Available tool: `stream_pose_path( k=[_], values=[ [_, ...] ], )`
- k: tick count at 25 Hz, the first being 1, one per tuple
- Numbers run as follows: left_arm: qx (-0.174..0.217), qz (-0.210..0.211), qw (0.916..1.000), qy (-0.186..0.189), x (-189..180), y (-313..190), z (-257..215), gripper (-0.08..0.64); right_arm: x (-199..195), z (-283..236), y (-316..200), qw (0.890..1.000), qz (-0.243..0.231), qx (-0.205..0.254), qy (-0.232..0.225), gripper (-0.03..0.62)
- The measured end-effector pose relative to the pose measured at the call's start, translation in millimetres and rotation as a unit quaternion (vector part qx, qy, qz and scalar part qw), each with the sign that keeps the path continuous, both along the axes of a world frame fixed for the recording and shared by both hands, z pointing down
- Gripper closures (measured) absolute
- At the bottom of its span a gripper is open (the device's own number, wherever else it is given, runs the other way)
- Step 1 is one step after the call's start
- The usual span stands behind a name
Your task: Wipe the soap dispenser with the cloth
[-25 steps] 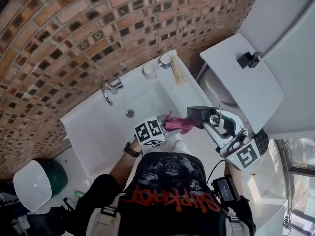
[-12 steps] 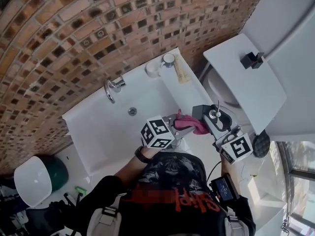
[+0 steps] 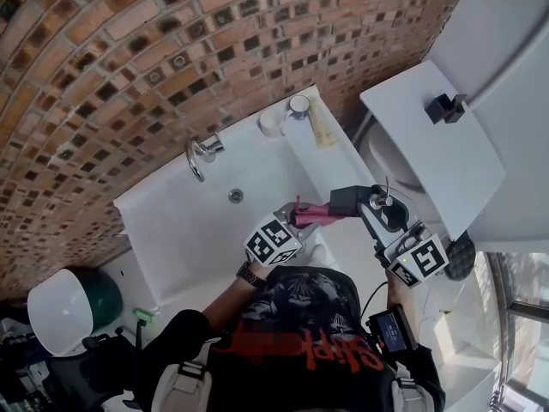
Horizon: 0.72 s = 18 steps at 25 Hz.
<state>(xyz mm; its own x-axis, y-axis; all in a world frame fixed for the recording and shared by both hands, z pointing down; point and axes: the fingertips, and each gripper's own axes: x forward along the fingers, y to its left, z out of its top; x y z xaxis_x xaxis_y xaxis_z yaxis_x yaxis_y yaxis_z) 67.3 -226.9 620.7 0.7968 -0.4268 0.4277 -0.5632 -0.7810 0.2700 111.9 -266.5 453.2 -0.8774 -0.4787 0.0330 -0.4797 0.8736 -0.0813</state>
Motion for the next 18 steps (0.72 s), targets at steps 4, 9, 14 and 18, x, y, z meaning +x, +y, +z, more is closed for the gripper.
stream_pose_path(
  k=[4, 9, 14, 18],
  values=[
    [0.03, -0.098, 0.9947, -0.002, -42.5, -21.5, -4.1, 0.509, -3.4, 21.4, -16.1, 1.0, -0.004, -0.003, 0.022, 0.436],
    [0.068, -0.19, 0.9792, 0.018, -95.0, -28.3, -26.3, 0.509, -14.8, 80.9, -43.0, 0.996, -0.003, -0.032, 0.084, 0.436],
    [0.07, -0.24, 0.9683, 0.005, -127.5, -22.0, -30.8, 0.509, -37.4, 143.6, -80.6, 0.994, -0.014, -0.046, 0.101, 0.436],
    [0.082, -0.271, 0.9589, 0.013, -141.7, -15.8, -36.8, 0.509, -49.4, 189.3, -113.5, 0.991, -0.002, -0.073, 0.111, 0.436]
  ],
)
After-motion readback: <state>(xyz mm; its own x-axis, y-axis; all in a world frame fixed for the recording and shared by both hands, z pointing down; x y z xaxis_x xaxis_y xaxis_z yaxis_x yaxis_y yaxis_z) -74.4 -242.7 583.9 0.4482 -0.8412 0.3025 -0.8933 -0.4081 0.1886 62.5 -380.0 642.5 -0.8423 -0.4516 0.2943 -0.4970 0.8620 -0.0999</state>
